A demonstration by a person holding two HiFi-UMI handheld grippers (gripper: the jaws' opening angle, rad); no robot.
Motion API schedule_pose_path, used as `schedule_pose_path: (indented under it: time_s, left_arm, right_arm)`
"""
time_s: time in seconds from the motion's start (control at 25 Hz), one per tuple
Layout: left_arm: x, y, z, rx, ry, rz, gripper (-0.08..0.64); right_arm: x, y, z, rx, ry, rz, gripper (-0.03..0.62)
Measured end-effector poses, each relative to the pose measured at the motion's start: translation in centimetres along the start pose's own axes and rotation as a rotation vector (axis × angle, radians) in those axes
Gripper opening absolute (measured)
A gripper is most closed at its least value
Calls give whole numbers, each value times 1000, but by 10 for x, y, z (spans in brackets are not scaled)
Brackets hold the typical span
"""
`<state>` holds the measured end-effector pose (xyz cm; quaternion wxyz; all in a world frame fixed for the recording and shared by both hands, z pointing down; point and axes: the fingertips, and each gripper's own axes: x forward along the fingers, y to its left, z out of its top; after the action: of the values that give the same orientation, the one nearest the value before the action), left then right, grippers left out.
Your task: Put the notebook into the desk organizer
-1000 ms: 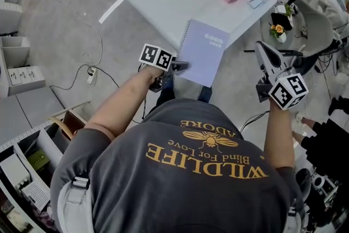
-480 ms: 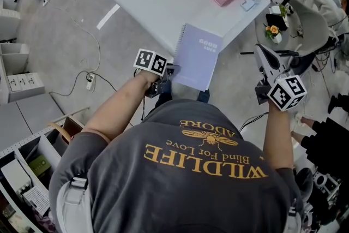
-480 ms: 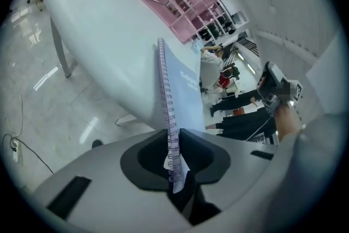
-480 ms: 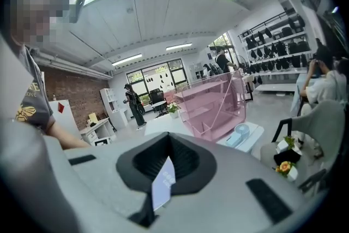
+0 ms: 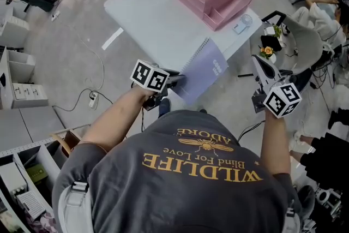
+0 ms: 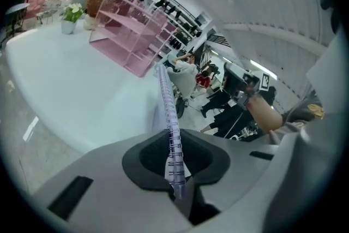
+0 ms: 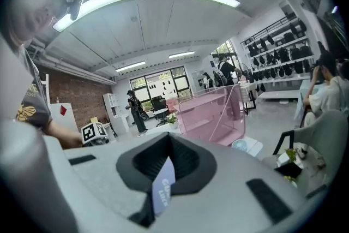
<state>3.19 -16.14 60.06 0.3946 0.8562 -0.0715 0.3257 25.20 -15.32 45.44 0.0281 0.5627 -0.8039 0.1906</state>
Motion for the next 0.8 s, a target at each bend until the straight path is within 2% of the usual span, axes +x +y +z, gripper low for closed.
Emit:
schedule_pose_path:
  time_s: [0.16, 0.44, 0.64, 0.8]
  left_arm:
    - [-7, -32, 38, 117, -33, 2, 54]
    - [-45, -77, 112, 269, -111, 62, 55]
    - [-65, -115, 178, 401, -150, 96, 54]
    - [-83, -126, 228, 482, -187, 96, 54]
  right_arm:
    - [-6, -15, 19, -18, -27, 20, 0]
    - [-19, -37, 48, -62, -63, 67, 0]
    - [-25, -52, 69, -94, -91, 90, 0]
    - [-8, -49, 92, -148, -125, 86, 0]
